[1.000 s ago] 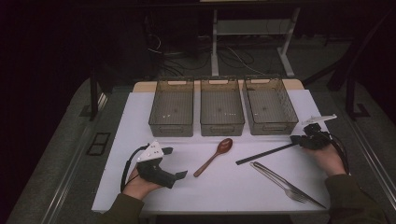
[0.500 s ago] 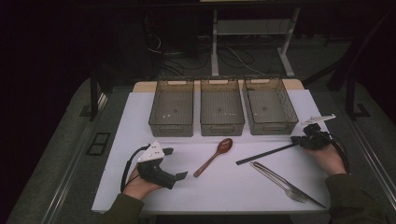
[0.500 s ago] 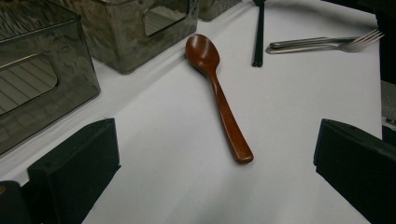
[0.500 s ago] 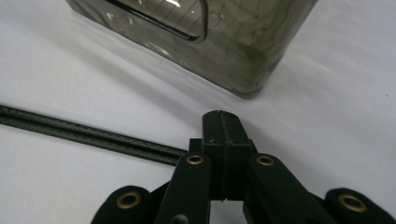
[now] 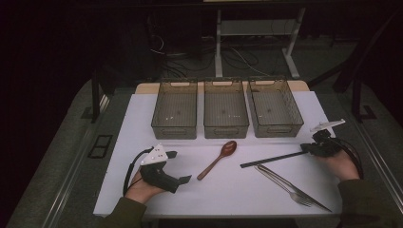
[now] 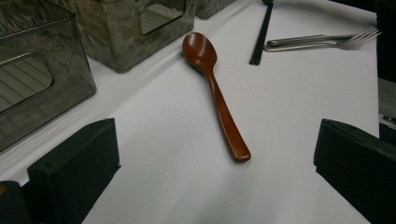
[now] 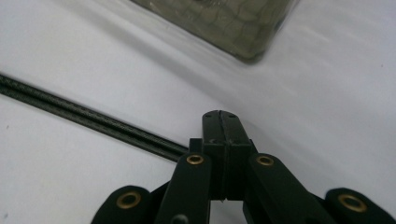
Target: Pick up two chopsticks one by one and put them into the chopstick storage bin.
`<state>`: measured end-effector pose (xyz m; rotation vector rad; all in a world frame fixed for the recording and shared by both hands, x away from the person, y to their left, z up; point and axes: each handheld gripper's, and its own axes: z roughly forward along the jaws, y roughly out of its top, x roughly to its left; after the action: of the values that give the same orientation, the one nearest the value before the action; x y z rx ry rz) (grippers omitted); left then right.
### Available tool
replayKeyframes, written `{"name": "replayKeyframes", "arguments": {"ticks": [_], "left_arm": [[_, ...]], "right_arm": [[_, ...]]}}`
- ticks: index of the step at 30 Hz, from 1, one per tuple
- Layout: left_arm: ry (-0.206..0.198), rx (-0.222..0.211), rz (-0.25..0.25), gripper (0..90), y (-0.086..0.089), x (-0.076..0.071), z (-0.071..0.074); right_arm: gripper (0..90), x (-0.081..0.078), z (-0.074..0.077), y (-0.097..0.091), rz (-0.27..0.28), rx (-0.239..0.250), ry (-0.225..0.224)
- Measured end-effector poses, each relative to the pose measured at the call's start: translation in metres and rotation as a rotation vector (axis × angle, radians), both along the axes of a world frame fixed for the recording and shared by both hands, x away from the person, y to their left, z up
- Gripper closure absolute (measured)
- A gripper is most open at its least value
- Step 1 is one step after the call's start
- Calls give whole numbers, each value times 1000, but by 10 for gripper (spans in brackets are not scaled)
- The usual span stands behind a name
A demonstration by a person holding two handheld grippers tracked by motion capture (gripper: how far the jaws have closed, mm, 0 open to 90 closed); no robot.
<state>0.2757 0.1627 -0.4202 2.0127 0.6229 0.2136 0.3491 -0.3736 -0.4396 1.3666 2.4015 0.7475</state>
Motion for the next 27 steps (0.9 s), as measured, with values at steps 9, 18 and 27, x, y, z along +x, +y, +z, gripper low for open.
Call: {"name": "replayKeyframes", "arguments": {"ticks": [9, 18, 27], "left_arm": [[-1, -1, -3, 0, 1, 0, 1], [-2, 2, -6, 0, 1, 0, 1], [0, 3, -5, 0, 2, -1, 1]], "right_arm": [[888, -13, 2, 0, 30, -16, 22], [888, -24, 3, -1, 50, -22, 35], [889, -37, 5, -1, 76, -26, 54]]}}
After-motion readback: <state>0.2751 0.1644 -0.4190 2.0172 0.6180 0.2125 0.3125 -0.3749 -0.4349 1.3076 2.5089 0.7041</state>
